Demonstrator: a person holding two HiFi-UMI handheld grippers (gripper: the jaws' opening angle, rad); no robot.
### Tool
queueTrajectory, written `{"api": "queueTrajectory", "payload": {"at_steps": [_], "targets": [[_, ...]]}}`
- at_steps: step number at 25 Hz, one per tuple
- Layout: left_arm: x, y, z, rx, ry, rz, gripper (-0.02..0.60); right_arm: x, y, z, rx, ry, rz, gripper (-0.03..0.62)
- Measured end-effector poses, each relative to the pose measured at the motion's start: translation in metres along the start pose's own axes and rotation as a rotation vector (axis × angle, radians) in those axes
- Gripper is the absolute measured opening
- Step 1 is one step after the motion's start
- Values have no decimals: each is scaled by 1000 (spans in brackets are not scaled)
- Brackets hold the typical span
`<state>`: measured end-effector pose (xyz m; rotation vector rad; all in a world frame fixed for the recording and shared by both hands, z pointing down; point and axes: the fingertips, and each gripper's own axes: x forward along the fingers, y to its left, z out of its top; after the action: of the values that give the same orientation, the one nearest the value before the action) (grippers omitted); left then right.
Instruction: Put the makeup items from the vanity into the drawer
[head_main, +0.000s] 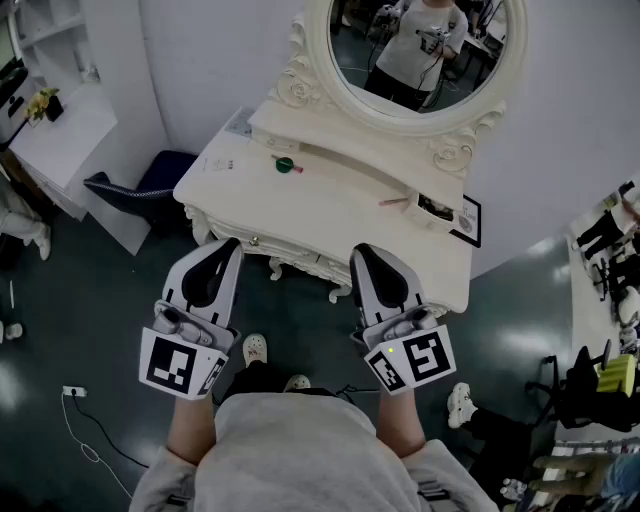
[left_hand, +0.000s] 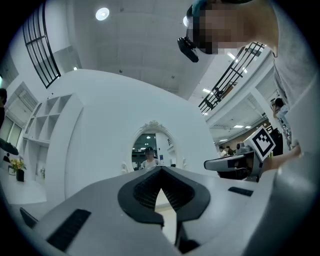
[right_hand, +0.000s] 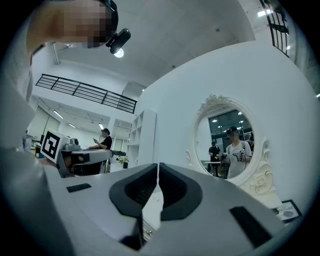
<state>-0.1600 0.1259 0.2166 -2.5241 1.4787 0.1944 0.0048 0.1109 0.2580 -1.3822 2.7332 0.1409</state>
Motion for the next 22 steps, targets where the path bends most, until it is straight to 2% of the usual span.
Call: {"api": "queueTrajectory", "payload": {"at_steps": [3,8,15,19,22], "targets": [[-6,4,-27,5,47,-13,11,7,-1,-1,1,1,1,26],[5,17,-19,-5,-6,0,11,22,-1,-4,3,3,2,26],[21,39,-26,-7,-5,-11,11,48,-8,-10,18,3,-18,26],[30,53,-38,-4,25,-32,11,64,-17,-13,56,-18,-50,26],[43,63,-36,-6,-3,-35,11,76,-21,-17,68,-13,-51,26]]}}
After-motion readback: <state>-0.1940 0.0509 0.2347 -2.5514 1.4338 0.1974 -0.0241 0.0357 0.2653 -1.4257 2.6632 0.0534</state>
